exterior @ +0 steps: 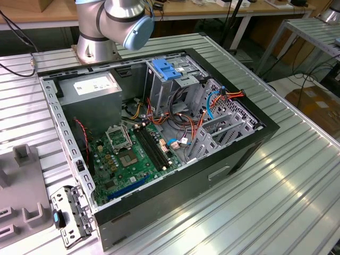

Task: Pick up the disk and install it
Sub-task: 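Pick up the disk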

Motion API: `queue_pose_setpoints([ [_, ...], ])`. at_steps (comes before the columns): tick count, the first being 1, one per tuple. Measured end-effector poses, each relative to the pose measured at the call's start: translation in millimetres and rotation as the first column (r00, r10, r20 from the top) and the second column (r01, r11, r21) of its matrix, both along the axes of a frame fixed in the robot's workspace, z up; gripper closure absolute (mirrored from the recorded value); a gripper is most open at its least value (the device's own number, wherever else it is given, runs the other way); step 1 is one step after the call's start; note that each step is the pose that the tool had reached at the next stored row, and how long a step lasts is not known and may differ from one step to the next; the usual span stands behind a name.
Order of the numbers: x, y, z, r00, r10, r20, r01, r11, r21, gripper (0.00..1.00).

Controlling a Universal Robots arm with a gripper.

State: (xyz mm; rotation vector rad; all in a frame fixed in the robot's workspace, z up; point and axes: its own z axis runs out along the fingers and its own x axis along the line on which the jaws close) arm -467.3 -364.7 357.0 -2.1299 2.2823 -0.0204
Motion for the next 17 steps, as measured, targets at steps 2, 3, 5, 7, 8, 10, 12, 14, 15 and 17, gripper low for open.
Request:
queue_pose_setpoints([
  [2,0.0,0.0,1.8,1.0,0.0,0.0,0.0,1.0,0.0,0.63],
  [3,0.0,0.0,2.5,1.0,0.0,0.0001,0.0,1.0,0.0,0.63],
  [5,0.0,0.0,3.4,1.0,0.0,0.0002,0.0,1.0,0.0001,0.63],
  [7,0.0,0.0,4.3,1.0,0.0,0.0001,0.0,1.0,0.0001,0.63],
  [8,0.0,0.0,4.8,1.0,0.0,0.0001,0.0,1.0,0.0,0.63],
  [10,0.0,0.0,5.6,1.0,0.0,0.0,0.0,1.0,0.0,0.63],
  [12,0.0,0.0,6.7,1.0,0.0,0.0001,0.0,1.0,0.0001,0.63],
  [14,0.0,0.0,8.7,1.0,0.0,0.0001,0.0,1.0,0.0,0.63],
  [15,0.0,0.0,9.2,1.0,0.0,0.0001,0.0,1.0,0.0,0.63],
  [17,0.0,0.0,10.4,1.0,0.0,0.0,0.0,1.0,0.0,0.63],
])
